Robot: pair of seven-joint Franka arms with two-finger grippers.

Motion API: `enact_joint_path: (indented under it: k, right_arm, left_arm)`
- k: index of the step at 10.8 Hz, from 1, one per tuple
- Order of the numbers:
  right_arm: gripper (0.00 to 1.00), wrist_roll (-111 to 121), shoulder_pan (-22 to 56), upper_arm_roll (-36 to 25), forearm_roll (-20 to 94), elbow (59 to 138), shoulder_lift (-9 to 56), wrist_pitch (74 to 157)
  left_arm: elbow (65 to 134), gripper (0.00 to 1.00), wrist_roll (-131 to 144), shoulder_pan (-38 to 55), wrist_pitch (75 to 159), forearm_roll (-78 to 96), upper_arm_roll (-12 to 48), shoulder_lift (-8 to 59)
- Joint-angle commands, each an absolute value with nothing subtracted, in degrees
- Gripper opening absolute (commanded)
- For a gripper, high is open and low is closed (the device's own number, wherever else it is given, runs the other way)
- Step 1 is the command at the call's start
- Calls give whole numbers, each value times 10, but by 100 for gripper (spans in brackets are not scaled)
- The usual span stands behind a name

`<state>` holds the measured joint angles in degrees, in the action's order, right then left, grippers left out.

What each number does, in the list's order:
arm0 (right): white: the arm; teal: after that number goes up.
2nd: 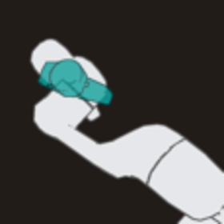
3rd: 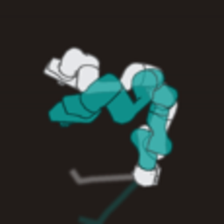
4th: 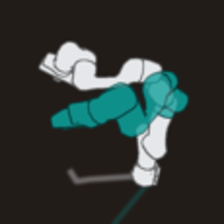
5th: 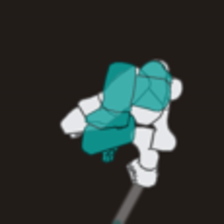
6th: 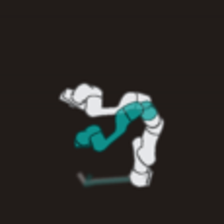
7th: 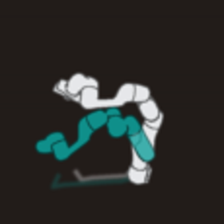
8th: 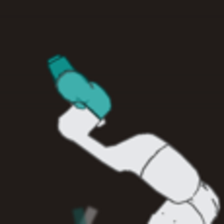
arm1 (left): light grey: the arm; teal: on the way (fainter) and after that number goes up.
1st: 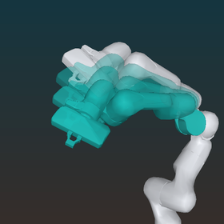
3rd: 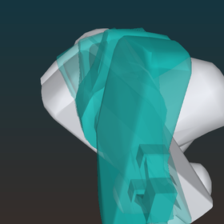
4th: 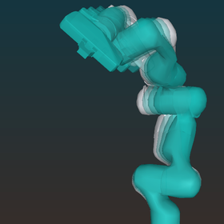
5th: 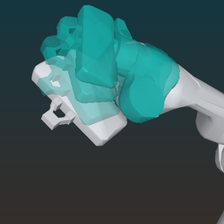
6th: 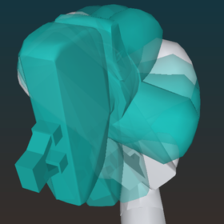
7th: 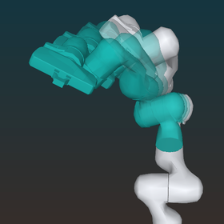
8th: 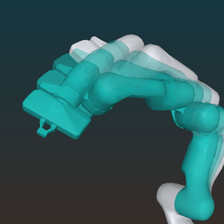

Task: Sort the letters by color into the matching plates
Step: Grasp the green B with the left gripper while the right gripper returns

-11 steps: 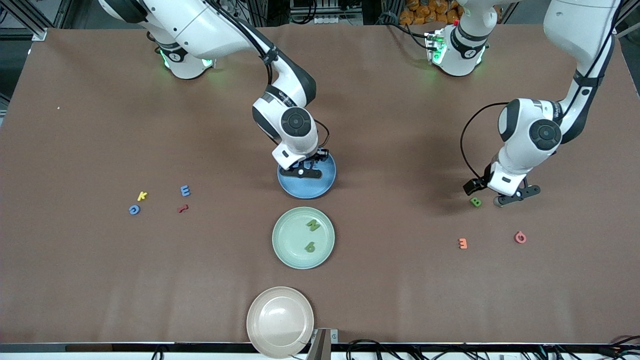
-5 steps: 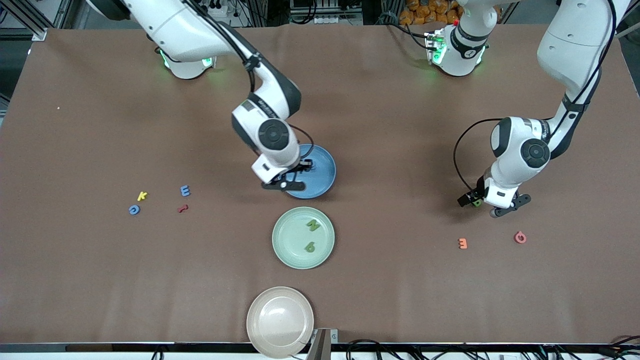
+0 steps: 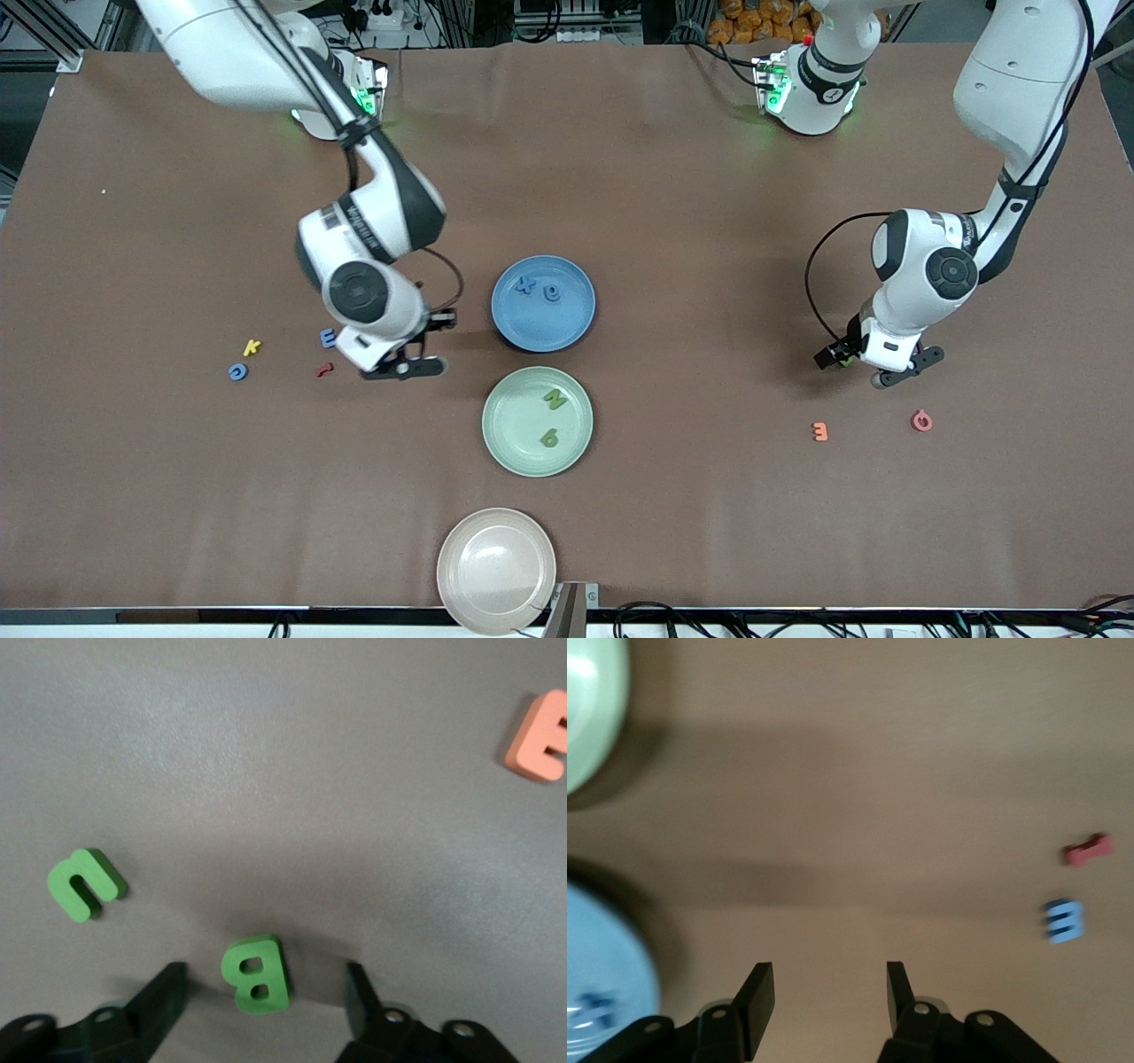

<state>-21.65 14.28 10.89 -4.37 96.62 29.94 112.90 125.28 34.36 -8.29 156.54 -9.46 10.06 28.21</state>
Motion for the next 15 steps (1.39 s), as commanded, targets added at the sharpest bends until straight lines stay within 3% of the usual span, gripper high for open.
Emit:
enact_joint_path:
  k: [1,10,15]
  right_arm:
    - [60,-97,100,79,-65,1025,287,1172]
    - [66,74,77,5,-85,1119,288,1273]
    - [67,76,78,4,-84,1155,288,1319]
  left_arm:
    - [1247,0,351,-84,1567,-100,99,286]
    - [1178,0,357,-41,1565,-102,106,298]
    - [1045,0,503,84,1565,-98,108,378]
